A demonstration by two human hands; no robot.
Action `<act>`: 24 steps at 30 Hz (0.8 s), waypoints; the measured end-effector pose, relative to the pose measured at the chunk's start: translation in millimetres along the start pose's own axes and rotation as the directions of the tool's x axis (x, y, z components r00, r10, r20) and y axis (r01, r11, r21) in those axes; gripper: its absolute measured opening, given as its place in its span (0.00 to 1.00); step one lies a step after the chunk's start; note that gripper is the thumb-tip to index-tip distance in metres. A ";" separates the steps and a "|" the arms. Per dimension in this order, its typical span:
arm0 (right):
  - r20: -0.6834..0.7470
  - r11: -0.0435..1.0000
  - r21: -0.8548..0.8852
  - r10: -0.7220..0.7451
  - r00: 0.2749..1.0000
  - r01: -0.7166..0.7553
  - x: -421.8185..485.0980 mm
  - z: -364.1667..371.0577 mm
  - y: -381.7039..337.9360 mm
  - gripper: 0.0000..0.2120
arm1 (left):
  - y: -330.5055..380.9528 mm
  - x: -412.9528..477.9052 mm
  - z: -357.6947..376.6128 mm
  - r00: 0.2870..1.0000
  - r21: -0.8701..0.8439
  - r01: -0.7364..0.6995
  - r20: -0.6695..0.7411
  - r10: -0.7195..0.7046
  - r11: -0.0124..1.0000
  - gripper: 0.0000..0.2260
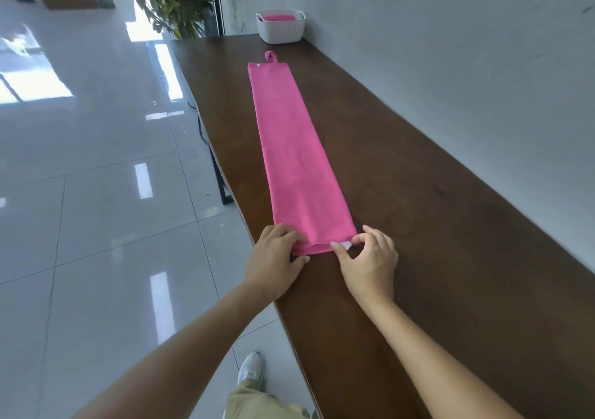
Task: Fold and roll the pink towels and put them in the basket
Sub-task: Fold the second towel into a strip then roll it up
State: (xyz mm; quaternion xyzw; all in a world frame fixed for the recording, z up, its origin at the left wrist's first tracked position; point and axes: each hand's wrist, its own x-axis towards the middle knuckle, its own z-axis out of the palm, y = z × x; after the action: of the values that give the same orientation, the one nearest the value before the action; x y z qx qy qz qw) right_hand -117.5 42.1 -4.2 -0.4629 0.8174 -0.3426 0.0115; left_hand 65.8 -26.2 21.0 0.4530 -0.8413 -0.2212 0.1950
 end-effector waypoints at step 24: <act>0.214 0.948 0.313 -0.135 0.968 0.063 5.1 -16.5 13.1 0.17 | 3.0 7.6 16.4 0.979 0.187 -0.054 -0.184 0.089 0.981 0.05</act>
State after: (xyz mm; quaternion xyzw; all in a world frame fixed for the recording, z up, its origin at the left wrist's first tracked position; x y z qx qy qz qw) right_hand -135.7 51.7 2.4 -0.5331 0.7237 -0.4077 0.1609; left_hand 51.2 -28.0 10.1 0.4574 -0.8510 -0.0919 0.2410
